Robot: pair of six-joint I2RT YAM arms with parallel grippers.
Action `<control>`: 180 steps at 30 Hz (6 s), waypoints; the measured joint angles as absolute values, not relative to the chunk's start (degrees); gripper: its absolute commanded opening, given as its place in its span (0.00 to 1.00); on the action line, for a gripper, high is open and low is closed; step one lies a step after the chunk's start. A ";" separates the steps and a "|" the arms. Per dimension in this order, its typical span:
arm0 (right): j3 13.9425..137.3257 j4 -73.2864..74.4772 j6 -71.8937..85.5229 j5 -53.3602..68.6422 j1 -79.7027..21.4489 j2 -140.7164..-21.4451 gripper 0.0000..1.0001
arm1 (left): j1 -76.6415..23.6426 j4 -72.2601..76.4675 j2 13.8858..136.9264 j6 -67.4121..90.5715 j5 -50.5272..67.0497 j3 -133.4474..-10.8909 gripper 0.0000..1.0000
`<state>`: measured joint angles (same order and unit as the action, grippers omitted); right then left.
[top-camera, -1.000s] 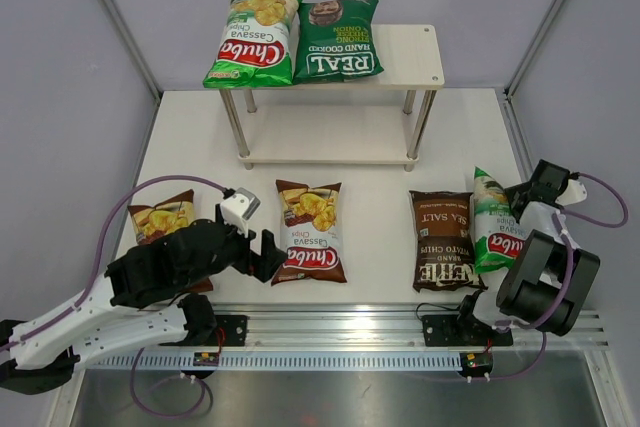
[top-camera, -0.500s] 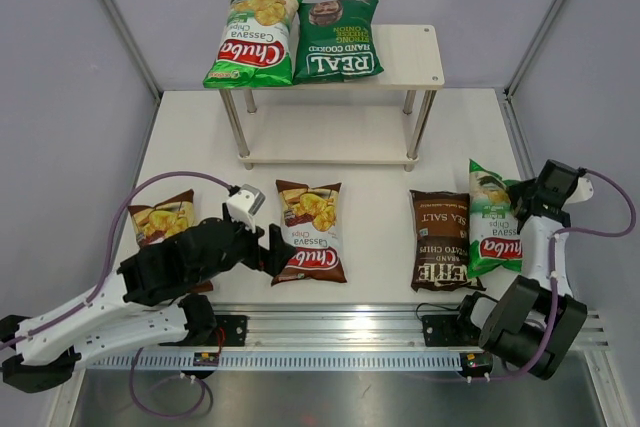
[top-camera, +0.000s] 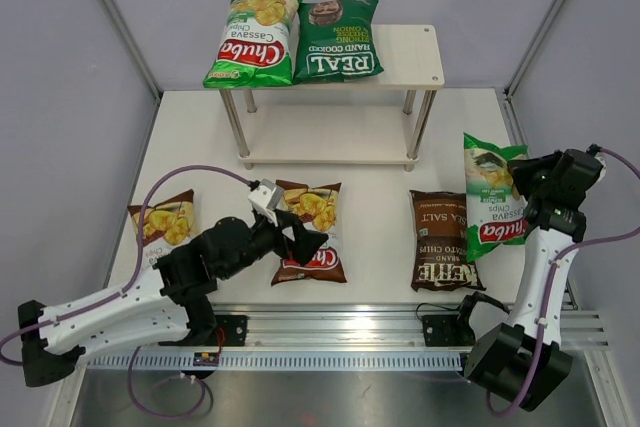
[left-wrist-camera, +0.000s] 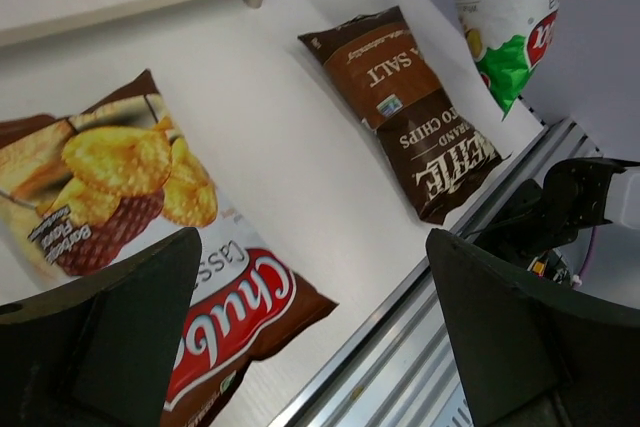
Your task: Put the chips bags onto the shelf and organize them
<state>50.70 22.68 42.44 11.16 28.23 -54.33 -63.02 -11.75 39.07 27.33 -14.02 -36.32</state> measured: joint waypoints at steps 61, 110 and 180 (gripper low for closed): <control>44.51 11.33 93.19 35.55 23.70 -35.70 0.00 | -79.68 46.41 106.26 4.29 -32.12 -65.93 0.94; 48.25 -28.40 86.43 58.76 13.72 -34.13 0.99 | -63.99 -1.98 64.75 32.27 -5.43 -81.52 0.15; 89.76 8.75 63.09 41.80 11.60 -85.41 0.19 | -59.44 -49.01 29.41 22.68 -19.14 -65.34 0.99</control>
